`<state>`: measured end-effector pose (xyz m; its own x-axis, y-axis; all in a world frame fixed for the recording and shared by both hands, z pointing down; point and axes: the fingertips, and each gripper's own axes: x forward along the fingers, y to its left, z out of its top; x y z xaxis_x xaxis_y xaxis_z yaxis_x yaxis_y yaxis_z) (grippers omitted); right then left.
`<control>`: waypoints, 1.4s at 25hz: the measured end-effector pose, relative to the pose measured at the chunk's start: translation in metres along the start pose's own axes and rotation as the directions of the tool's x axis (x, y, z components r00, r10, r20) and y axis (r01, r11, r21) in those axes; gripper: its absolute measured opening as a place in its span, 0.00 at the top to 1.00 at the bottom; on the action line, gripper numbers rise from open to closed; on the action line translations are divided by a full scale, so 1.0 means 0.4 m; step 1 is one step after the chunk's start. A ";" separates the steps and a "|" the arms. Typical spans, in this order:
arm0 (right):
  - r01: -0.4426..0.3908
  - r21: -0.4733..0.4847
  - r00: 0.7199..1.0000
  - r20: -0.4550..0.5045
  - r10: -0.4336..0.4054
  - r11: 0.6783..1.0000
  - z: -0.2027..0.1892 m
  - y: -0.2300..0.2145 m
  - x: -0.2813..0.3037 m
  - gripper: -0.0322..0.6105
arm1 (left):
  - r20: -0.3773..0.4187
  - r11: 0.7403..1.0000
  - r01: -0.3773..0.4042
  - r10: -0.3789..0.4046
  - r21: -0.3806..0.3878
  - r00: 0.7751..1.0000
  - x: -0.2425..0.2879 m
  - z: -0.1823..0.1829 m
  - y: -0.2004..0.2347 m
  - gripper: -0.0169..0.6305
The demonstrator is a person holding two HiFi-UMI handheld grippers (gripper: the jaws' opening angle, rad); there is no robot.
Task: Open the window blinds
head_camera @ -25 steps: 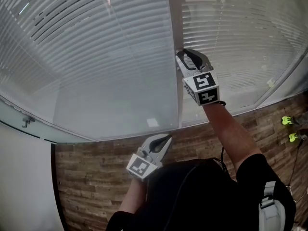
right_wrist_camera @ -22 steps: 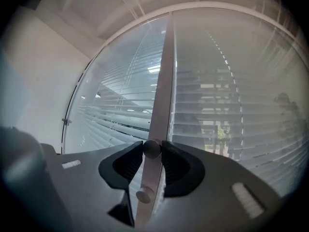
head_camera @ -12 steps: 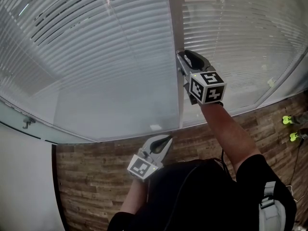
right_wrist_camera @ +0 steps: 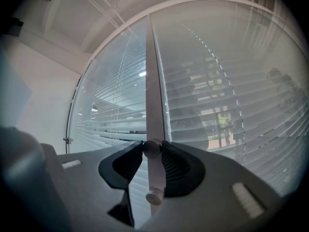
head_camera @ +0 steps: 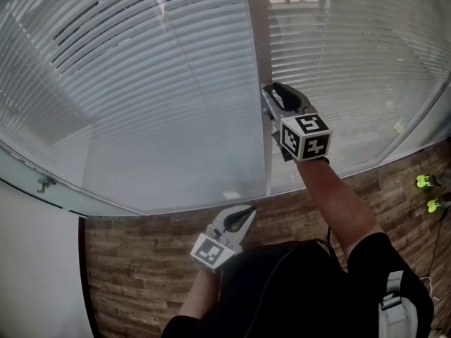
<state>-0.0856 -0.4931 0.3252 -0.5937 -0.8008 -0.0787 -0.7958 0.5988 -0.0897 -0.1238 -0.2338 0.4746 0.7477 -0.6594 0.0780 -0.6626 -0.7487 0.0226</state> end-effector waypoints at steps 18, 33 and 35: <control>-0.076 -0.395 0.995 -0.090 0.044 0.916 -0.016 0.029 -0.021 0.63 | -0.009 1.000 -0.005 0.005 -0.021 1.000 -0.006 -0.014 0.004 0.97; -0.227 -0.911 0.952 -0.282 -0.119 0.343 -0.040 0.043 -0.003 0.73 | -0.007 1.000 -0.003 0.003 -0.027 1.000 -0.003 -0.009 0.008 0.97; -0.218 -0.914 0.954 -0.274 -0.124 0.341 -0.039 0.040 -0.001 0.74 | -0.005 1.000 0.000 0.000 -0.026 1.000 -0.001 -0.009 0.008 0.97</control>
<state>-0.1001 -0.4832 0.3394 -0.5000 -0.8406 0.2083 -0.2507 0.3707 0.8943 -0.1264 -0.2359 0.4781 0.7474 -0.6591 0.0834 -0.6636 -0.7465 0.0485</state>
